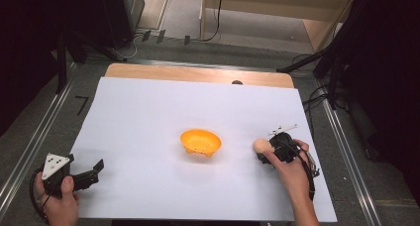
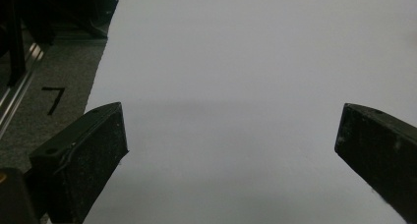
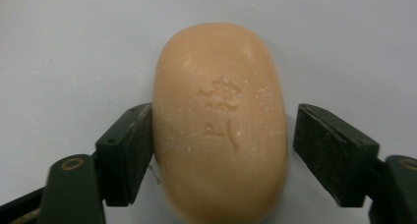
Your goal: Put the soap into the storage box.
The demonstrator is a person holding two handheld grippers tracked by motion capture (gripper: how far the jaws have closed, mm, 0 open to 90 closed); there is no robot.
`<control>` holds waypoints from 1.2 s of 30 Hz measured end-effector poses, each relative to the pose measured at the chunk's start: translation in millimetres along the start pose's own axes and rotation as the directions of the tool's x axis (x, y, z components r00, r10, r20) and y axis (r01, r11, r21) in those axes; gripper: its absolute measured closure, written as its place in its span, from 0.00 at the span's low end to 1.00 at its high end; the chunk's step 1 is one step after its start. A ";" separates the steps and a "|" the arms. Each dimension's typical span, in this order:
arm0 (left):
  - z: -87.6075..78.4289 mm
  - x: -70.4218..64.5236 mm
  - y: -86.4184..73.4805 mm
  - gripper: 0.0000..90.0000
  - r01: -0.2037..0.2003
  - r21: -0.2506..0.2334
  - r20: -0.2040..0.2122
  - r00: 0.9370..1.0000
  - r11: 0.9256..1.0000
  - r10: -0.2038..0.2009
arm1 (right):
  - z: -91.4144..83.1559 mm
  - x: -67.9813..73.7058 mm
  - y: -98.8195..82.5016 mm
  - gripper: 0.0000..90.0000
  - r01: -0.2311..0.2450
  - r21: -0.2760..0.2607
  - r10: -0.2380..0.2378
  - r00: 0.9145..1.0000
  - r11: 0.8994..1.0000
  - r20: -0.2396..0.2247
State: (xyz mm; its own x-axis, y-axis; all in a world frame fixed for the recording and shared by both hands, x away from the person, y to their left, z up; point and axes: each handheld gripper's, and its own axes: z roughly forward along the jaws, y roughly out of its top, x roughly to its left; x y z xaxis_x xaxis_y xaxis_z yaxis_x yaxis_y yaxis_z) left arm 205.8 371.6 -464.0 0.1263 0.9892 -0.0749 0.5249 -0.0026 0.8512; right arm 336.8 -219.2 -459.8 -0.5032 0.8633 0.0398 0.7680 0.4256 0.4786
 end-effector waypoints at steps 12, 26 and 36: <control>0.3 -0.4 0.1 0.00 -0.001 0.002 0.000 1.000 1.000 0.001 | 2.7 0.8 2.8 0.36 0.014 0.027 -0.013 1.000 1.000 -0.013; 0.3 -0.6 0.0 0.00 -0.004 0.002 0.001 1.000 1.000 0.004 | -3.0 3.2 6.7 0.36 0.131 -0.009 -0.131 0.990 0.991 -0.058; 0.1 -0.6 0.0 0.00 -0.006 0.001 0.000 1.000 1.000 0.006 | -15.0 14.1 20.6 0.36 0.201 -0.028 -0.203 0.975 0.979 -0.089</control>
State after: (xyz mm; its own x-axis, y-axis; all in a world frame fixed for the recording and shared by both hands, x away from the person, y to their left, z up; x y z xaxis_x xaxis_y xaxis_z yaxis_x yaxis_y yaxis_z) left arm 205.8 371.0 -464.0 0.1297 0.9891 -0.0695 0.5249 -0.0090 0.8511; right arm 339.5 -202.4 -436.2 -0.6818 0.7313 0.0198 0.6396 0.5827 0.5014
